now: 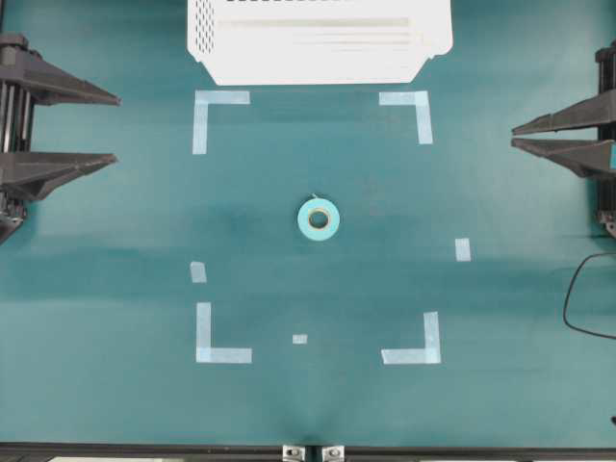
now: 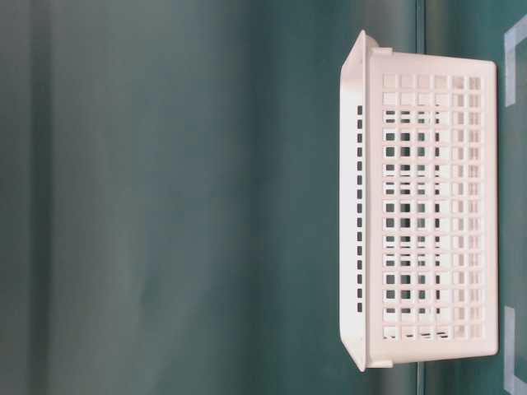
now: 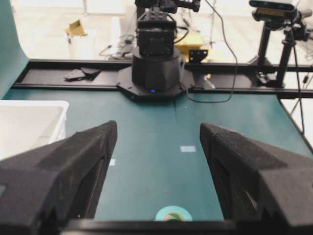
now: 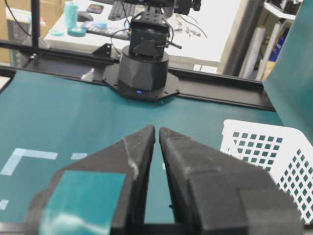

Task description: Put the tape in the middle into the white basket.

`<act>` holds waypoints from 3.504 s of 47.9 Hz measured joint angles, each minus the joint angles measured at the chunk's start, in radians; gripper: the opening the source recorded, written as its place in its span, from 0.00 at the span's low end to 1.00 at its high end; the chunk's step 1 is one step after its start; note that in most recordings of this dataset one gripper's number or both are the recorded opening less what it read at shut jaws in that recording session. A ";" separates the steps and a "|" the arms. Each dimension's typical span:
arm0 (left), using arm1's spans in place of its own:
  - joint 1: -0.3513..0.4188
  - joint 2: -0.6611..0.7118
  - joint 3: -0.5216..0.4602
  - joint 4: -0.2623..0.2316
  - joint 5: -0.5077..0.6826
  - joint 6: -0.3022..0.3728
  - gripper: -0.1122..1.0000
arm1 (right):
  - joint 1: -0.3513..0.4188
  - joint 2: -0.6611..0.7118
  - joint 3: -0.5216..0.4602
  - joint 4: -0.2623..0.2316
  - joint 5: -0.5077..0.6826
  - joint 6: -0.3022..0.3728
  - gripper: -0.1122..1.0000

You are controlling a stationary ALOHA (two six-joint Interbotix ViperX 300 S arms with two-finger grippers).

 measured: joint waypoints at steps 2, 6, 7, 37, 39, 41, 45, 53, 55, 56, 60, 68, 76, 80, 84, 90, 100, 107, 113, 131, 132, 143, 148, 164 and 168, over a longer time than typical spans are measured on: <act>0.000 0.000 0.005 -0.002 0.000 0.000 0.30 | -0.002 0.000 0.002 0.000 -0.002 0.000 0.30; -0.003 -0.005 0.028 -0.020 -0.002 -0.008 0.15 | -0.009 0.000 0.021 0.000 -0.003 0.002 0.16; -0.003 -0.006 0.032 -0.021 -0.003 -0.008 0.12 | -0.015 0.000 0.028 0.000 -0.003 0.003 0.13; -0.006 -0.067 0.115 -0.025 -0.008 -0.017 0.14 | -0.038 0.031 0.048 0.000 -0.006 0.058 0.36; -0.006 -0.066 0.117 -0.026 -0.006 -0.017 0.21 | -0.038 0.035 0.048 -0.002 -0.006 0.058 0.47; -0.006 -0.069 0.120 -0.025 -0.006 -0.017 0.29 | -0.037 0.040 0.048 0.000 -0.006 0.060 0.60; -0.006 -0.069 0.126 -0.026 -0.006 -0.018 0.25 | -0.038 0.051 0.048 0.000 -0.006 0.060 0.81; -0.006 -0.069 0.140 -0.026 -0.003 -0.012 0.16 | -0.038 0.066 0.048 0.000 -0.017 0.060 0.96; -0.006 -0.074 0.147 -0.026 0.002 -0.012 0.15 | -0.038 0.071 0.048 0.000 -0.021 0.060 0.96; -0.006 -0.077 0.152 -0.026 0.005 -0.012 0.15 | -0.037 0.074 0.048 0.000 -0.025 0.060 0.96; -0.006 -0.109 0.175 -0.025 0.017 -0.012 0.15 | -0.038 0.091 0.048 -0.002 -0.043 0.060 0.97; -0.005 -0.224 0.233 -0.026 0.069 -0.012 0.15 | -0.037 0.144 0.043 0.000 -0.087 0.060 0.97; 0.025 -0.333 0.295 -0.026 0.149 -0.008 0.15 | -0.038 0.216 0.023 0.000 -0.129 0.060 0.99; 0.044 -0.365 0.310 -0.026 0.207 -0.015 0.15 | -0.038 0.256 0.012 -0.002 -0.143 0.060 0.99; 0.055 -0.379 0.319 -0.026 0.262 -0.018 0.15 | -0.038 0.293 0.000 0.000 -0.158 0.060 0.99; 0.055 -0.383 0.319 -0.026 0.304 -0.020 0.15 | -0.037 0.357 -0.018 -0.002 -0.173 0.060 0.99; 0.055 -0.385 0.341 -0.026 0.322 -0.017 0.15 | -0.040 0.476 -0.057 0.000 -0.181 0.060 0.99; 0.054 -0.385 0.364 -0.025 0.322 -0.018 0.15 | -0.040 0.554 -0.089 -0.002 -0.181 0.061 0.99; 0.054 -0.385 0.370 -0.025 0.318 -0.018 0.15 | -0.040 0.598 -0.109 0.000 -0.181 0.063 0.99; 0.055 -0.396 0.379 -0.026 0.311 -0.018 0.15 | -0.040 0.709 -0.156 0.000 -0.181 0.097 0.99; 0.054 -0.397 0.379 -0.026 0.313 -0.018 0.15 | -0.040 0.715 -0.160 -0.002 -0.181 0.097 0.99; 0.055 -0.425 0.393 -0.025 0.311 -0.018 0.15 | -0.040 0.782 -0.183 -0.002 -0.181 0.097 0.99; 0.055 -0.428 0.396 -0.025 0.313 -0.018 0.15 | -0.040 0.810 -0.193 -0.002 -0.181 0.097 0.99; 0.055 -0.428 0.402 -0.025 0.305 -0.018 0.15 | -0.038 0.884 -0.222 -0.002 -0.181 0.098 0.99; 0.055 -0.430 0.407 -0.026 0.298 -0.018 0.15 | -0.037 0.894 -0.225 -0.002 -0.181 0.101 0.99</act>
